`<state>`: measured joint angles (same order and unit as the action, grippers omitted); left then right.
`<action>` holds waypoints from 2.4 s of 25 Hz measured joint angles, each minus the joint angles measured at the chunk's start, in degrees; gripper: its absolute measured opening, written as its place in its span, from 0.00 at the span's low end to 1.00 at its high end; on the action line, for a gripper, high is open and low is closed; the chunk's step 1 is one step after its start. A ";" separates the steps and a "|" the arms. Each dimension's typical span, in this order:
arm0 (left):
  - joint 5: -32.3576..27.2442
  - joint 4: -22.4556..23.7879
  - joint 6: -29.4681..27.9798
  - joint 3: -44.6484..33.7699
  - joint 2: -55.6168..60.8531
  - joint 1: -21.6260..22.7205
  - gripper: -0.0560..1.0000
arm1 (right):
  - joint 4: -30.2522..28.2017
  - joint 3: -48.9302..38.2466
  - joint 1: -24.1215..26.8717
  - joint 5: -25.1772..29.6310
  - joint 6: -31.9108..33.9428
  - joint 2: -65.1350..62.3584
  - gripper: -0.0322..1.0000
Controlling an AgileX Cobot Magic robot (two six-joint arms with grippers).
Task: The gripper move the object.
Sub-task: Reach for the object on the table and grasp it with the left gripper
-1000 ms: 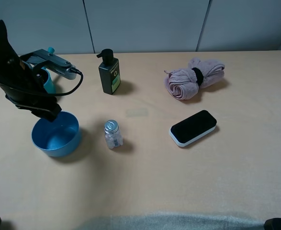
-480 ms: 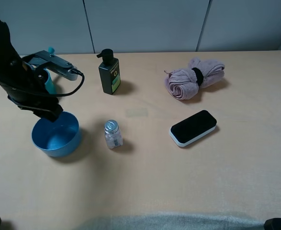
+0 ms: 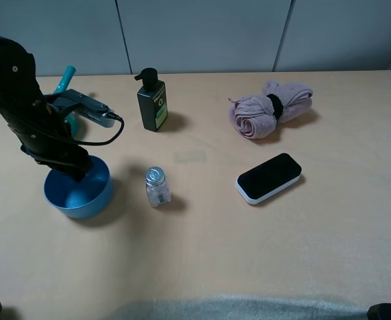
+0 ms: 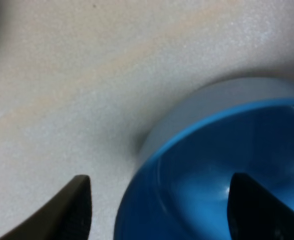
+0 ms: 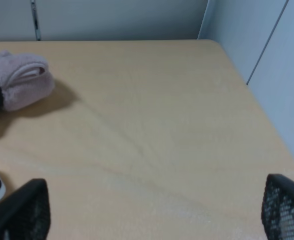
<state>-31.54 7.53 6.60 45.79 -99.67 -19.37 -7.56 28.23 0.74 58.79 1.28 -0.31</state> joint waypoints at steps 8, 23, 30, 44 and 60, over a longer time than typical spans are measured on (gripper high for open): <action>0.78 0.00 -0.48 0.05 -1.51 0.00 0.67 | 0.00 0.00 0.00 0.00 0.00 0.00 0.65; 1.97 0.00 -1.73 0.05 -4.12 0.00 0.67 | 0.00 0.00 0.00 0.00 0.00 0.00 0.65; 1.97 0.00 -1.79 0.06 -4.64 0.00 0.67 | 0.00 0.00 0.00 0.00 0.00 0.00 0.65; 1.97 0.00 -1.93 0.11 -5.95 0.00 0.67 | 0.00 0.00 0.00 0.00 0.00 0.00 0.65; 2.06 0.00 -1.93 0.11 -5.95 0.00 0.19 | 0.00 0.00 0.00 0.00 0.00 0.00 0.65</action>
<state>-29.48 7.53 4.67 45.90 -105.62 -19.37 -7.56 28.23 0.74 58.79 1.28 -0.31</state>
